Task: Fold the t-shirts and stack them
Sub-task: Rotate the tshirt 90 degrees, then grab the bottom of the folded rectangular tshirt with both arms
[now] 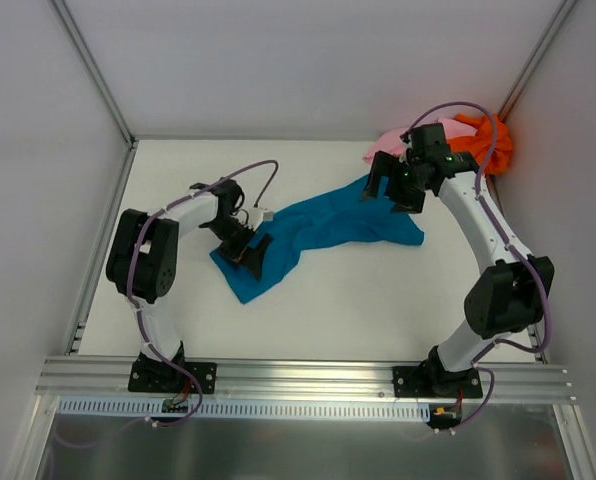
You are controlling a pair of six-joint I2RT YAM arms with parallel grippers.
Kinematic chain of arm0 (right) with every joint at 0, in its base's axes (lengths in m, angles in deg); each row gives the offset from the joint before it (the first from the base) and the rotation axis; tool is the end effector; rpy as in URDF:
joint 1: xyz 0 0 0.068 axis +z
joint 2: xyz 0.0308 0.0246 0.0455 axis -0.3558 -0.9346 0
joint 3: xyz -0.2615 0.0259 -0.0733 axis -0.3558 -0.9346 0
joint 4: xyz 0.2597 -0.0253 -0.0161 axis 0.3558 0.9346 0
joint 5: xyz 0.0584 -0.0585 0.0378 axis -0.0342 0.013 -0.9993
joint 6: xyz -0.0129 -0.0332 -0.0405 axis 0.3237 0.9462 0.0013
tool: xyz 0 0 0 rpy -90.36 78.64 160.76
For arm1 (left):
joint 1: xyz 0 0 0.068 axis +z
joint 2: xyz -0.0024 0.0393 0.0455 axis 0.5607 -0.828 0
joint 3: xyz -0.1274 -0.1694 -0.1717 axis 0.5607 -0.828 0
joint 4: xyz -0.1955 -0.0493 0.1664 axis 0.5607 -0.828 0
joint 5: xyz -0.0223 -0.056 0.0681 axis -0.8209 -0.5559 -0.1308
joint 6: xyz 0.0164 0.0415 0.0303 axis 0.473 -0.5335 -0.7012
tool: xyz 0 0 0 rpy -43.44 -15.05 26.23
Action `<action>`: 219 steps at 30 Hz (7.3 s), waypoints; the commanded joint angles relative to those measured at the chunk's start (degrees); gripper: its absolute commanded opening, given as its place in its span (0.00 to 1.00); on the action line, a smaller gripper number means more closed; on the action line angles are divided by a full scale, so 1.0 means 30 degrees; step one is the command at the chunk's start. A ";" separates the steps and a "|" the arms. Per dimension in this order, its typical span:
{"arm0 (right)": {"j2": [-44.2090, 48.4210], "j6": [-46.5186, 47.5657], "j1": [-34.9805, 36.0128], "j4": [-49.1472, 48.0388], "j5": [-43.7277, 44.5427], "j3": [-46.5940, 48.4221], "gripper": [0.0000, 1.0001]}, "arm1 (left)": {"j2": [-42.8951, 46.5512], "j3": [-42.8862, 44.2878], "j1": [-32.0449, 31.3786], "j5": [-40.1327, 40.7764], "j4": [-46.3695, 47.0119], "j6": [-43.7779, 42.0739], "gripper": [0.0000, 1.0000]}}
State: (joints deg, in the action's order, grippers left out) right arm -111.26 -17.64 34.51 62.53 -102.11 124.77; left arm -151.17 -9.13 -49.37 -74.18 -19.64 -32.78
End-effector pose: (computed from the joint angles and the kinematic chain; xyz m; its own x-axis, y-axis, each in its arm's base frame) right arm 0.3481 0.0936 0.3351 -0.8033 -0.0500 -0.5935 -0.2633 0.9236 0.2786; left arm 0.3440 -0.1119 0.1636 -0.7774 0.5511 -0.3034 0.6288 0.6674 -0.3989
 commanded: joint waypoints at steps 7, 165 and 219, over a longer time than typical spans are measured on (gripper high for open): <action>0.3084 -0.0692 -0.1188 -0.1092 -0.0761 -0.1029 0.99 | 0.1499 -0.5009 -0.2820 -0.0696 -0.2447 0.4106 0.99; -0.0928 -0.2451 0.9536 -0.9414 -0.3810 -1.3068 0.99 | 1.6003 -0.5481 -0.5018 0.2904 -0.1948 1.4452 0.99; 0.5199 -0.2391 0.6283 -0.7771 -0.4891 -1.6791 0.97 | 1.1201 -1.5149 -0.4168 -0.2193 1.4632 1.9344 0.99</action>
State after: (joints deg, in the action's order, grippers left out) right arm -94.73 -23.61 53.33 43.06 -115.13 73.54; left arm -114.93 -54.24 -62.49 -80.52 18.46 24.39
